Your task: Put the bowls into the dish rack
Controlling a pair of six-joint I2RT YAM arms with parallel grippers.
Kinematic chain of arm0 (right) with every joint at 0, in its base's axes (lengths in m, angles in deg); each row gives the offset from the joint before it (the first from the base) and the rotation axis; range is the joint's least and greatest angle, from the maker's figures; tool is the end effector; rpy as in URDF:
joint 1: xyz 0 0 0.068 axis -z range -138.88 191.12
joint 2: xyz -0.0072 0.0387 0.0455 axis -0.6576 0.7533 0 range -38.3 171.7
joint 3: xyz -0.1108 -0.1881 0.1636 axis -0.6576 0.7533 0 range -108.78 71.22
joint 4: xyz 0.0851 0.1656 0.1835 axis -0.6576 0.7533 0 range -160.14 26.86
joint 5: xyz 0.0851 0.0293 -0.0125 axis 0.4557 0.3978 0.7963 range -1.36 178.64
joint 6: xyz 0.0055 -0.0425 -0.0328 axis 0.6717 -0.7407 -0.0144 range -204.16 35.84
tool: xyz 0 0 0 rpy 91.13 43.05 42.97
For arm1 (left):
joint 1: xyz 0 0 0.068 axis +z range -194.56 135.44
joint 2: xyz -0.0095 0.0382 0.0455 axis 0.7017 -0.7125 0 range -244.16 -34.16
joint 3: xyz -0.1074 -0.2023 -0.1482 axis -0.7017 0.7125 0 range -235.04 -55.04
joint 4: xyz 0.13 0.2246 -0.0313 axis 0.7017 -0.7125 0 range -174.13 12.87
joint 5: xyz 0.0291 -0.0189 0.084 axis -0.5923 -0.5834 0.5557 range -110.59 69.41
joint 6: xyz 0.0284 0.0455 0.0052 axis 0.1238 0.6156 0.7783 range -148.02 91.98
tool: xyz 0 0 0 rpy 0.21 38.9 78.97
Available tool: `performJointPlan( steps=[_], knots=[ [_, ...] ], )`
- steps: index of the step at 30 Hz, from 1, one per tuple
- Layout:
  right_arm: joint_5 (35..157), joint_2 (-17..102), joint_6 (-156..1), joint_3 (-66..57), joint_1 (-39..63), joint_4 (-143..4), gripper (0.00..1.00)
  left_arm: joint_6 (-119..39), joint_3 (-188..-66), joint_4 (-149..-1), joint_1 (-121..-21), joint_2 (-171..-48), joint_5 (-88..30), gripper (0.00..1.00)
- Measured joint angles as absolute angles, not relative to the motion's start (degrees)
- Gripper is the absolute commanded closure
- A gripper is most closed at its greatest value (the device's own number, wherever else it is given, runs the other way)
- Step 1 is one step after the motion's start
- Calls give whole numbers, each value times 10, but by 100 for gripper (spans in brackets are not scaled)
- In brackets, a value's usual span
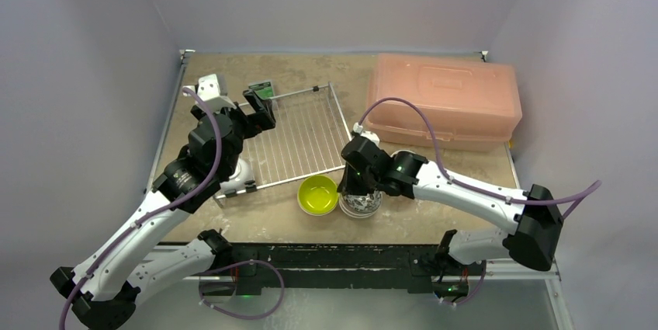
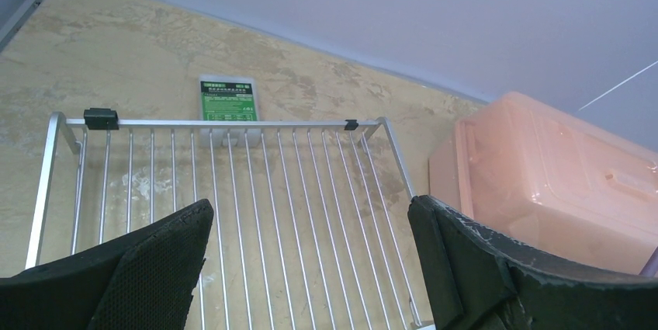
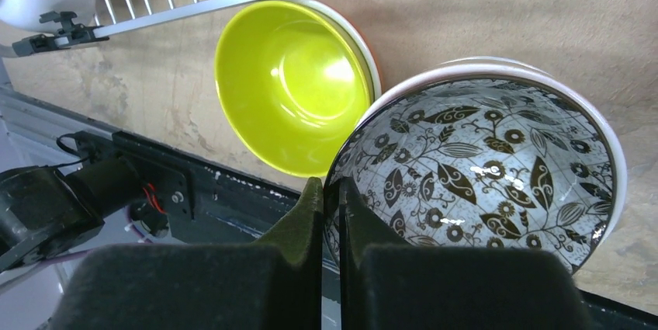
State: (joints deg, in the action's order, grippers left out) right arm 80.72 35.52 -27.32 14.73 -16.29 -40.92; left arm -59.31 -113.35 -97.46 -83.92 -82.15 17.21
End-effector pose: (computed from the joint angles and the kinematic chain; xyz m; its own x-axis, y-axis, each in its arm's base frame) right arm 0.1513 0.2276 0.2720 -0.8698 0.1789 -0.4599 -0.1012 0.8476 0.5209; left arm 0.1485 -0.0936 0.3948 -0.1328 -0.4218 -0.8969 -0.0405 0.9065 -0.4203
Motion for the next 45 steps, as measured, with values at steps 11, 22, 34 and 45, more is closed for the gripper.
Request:
performJointPlan(
  steps=[11,22,34,45],
  knots=[
    [795,348,-280,116,-163,-367,100,-593,-1134,-978,-839,-824,172,3],
    [828,257,-349,109,-162,-449,100,-605,-1133,-1002,-839,-814,186,3],
    [826,265,-429,66,-162,-537,100,-640,-1121,-1004,-839,-865,220,4],
    [880,496,-448,-58,-127,-637,100,-627,-1126,-1010,-839,-833,295,4]
  ],
)
